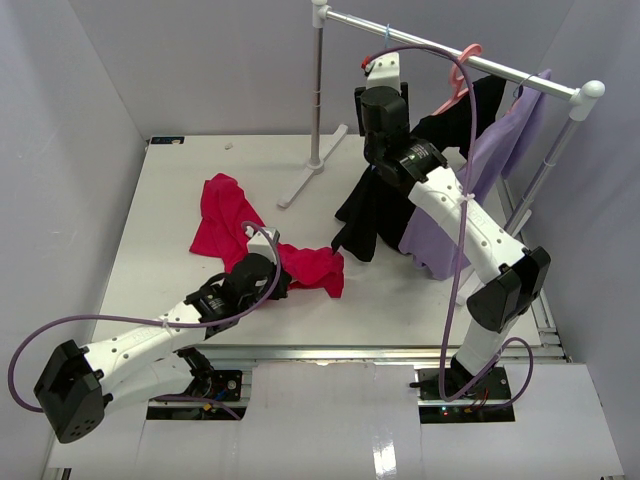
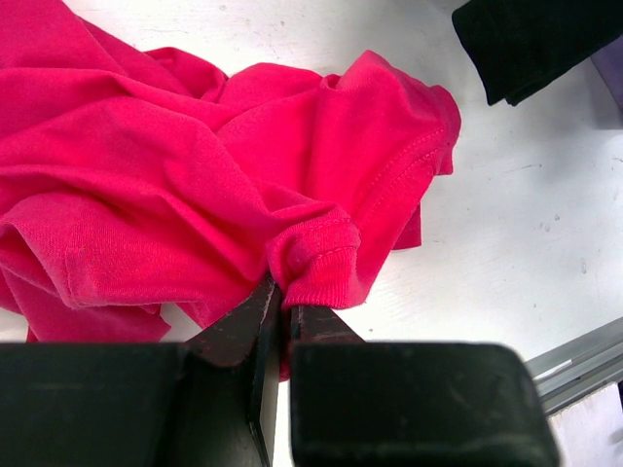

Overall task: Place the t-shirt on the hanger
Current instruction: Pick up the hanger from the clothesline.

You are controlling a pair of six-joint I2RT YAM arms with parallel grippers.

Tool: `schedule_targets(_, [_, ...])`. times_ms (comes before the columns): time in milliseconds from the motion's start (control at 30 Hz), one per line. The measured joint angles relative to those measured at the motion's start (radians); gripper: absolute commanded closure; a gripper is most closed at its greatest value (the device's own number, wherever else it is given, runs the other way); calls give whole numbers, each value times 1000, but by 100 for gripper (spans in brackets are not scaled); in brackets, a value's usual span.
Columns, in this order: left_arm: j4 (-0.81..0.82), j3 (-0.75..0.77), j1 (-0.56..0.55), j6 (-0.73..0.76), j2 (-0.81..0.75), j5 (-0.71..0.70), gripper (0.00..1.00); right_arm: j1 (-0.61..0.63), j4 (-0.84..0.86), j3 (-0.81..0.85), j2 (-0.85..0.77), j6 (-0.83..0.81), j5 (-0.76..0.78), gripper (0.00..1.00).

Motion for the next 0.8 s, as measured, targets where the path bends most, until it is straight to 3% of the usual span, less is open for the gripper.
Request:
schedule_targets(467, [0, 0, -8, 0, -3, -7, 100, -24, -31, -2, 20, 69, -96, 59])
schedule_targets(700, [-2, 0, -9, 1, -5, -18, 100, -24, -63, -2, 45, 100, -129, 89])
schedule_targets(800, [-3, 0, -10, 0, -6, -32, 100, -24, -74, 1, 45, 110, -132, 92])
